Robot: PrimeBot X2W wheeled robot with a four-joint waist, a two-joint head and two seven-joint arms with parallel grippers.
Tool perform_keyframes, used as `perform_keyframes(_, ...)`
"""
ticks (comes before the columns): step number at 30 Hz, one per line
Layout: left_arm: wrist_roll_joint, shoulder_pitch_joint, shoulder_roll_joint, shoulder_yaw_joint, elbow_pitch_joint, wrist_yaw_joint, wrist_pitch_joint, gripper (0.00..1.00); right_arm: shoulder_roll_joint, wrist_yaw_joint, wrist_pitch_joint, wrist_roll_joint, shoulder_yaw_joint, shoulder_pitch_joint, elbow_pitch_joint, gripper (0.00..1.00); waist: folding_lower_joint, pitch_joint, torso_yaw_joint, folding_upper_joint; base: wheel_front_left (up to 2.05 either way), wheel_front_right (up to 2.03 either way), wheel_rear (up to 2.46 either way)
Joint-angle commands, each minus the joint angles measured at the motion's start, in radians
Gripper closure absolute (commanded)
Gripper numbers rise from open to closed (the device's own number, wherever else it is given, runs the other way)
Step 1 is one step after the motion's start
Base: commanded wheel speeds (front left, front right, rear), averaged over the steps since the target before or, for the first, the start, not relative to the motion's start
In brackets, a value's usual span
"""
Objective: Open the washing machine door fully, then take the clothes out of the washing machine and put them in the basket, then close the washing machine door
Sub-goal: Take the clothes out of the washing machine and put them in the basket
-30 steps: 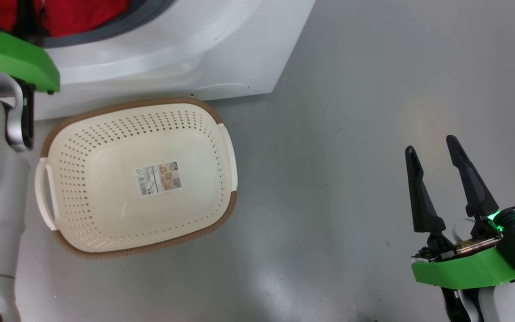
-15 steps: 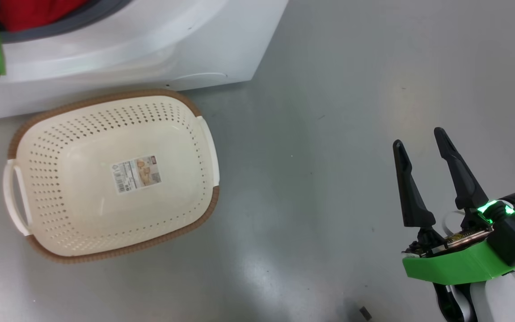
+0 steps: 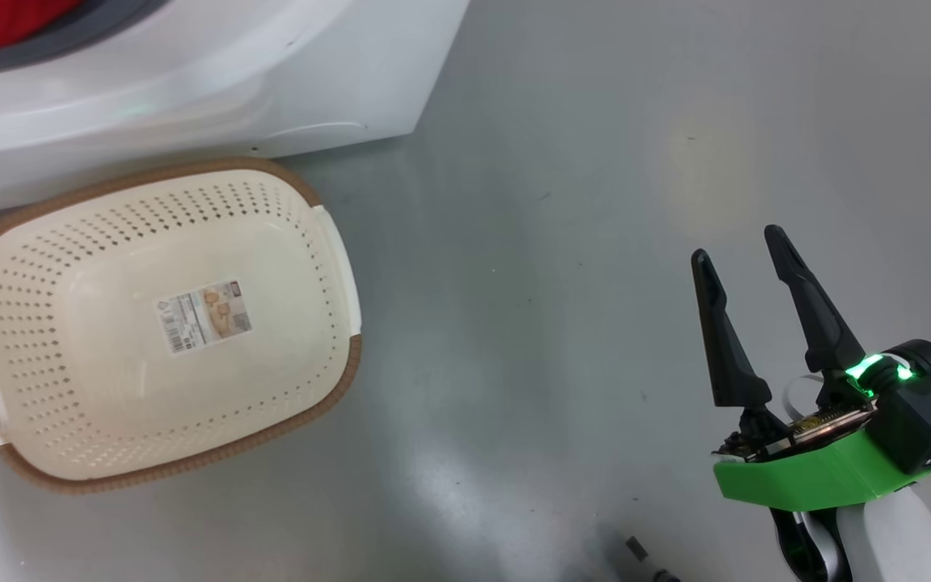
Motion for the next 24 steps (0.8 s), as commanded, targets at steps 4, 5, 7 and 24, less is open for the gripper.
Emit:
perform_keyframes(4, 0.012, -0.033, 0.069, -0.007, 0.0, 0.012, 0.041, 0.0, -0.013, 0.006, -0.006, 0.012, 0.022, 0.0, -0.02, 0.0, 0.0, 0.01, -0.016, 0.0, 0.0, 0.0, 0.0)
perform_keyframes(5, 0.015, -0.035, 0.072, -0.012, 0.004, 0.014, 0.055, 0.0, -0.013, 0.006, -0.006, 0.014, 0.023, 0.0, -0.019, 0.0, 0.0, 0.011, -0.018, 0.0, 0.0, 0.0, 0.0)
perform_keyframes(7, 0.023, -0.037, 0.079, -0.023, 0.01, 0.021, 0.082, 0.0, -0.013, 0.006, -0.006, 0.017, 0.026, -0.001, -0.019, 0.0, 0.0, 0.013, -0.023, 0.0, 0.0, 0.0, 0.0)
perform_keyframes(24, -0.012, -0.033, 0.069, -0.035, 0.018, 0.014, 0.12, 1.0, -0.013, 0.006, -0.006, 0.025, 0.021, -0.013, -0.015, 0.0, 0.0, 0.023, -0.01, 0.0, 0.0, 0.0, 0.0)
